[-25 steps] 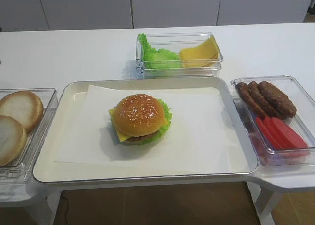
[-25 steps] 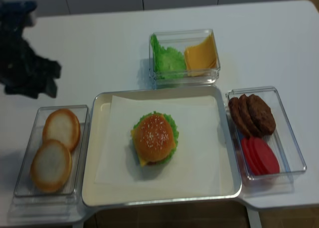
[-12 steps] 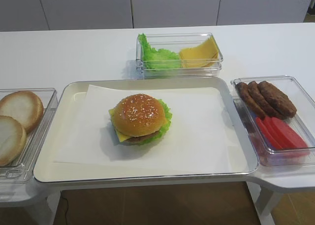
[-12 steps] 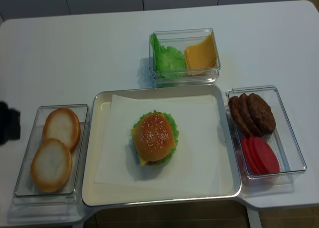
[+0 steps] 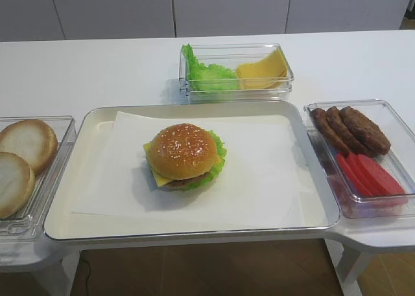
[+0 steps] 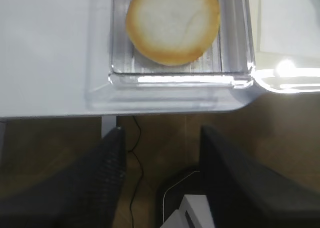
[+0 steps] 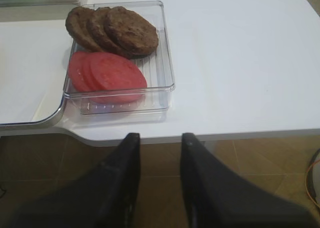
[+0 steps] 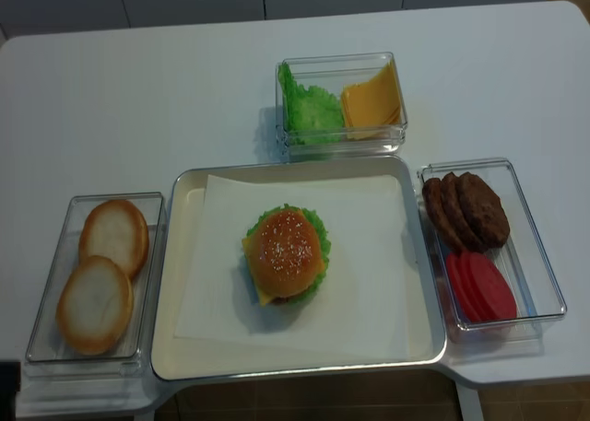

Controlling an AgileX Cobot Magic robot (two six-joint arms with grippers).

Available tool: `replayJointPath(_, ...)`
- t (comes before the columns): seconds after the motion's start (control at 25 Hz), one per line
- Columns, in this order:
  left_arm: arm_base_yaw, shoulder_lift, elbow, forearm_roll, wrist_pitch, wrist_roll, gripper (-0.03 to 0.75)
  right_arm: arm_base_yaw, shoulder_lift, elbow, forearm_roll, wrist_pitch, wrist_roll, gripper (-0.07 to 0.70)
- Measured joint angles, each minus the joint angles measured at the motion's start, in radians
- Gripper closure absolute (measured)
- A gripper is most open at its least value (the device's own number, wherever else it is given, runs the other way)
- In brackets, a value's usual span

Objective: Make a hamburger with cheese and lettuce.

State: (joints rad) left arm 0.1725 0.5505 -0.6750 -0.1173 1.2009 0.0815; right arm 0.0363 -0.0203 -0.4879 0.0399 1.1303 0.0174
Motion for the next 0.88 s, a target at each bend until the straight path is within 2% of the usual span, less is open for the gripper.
replayJointPath(0.24,-0.013,-0.231,0.102,0.000,0.056,0.000,0.358,0.000,0.000,0.000,0.000,0.000,0.000,0.420)
replayJointPath(0.6,-0.013,-0.528,0.114,0.017,0.070,-0.041,0.358,0.000,0.000,0.000,0.000,0.000,0.000,0.420)
replayJointPath(0.88,-0.013,-0.569,0.114,0.038,0.077,-0.043,0.358,0.000,0.000,0.000,0.000,0.000,0.000,0.420)
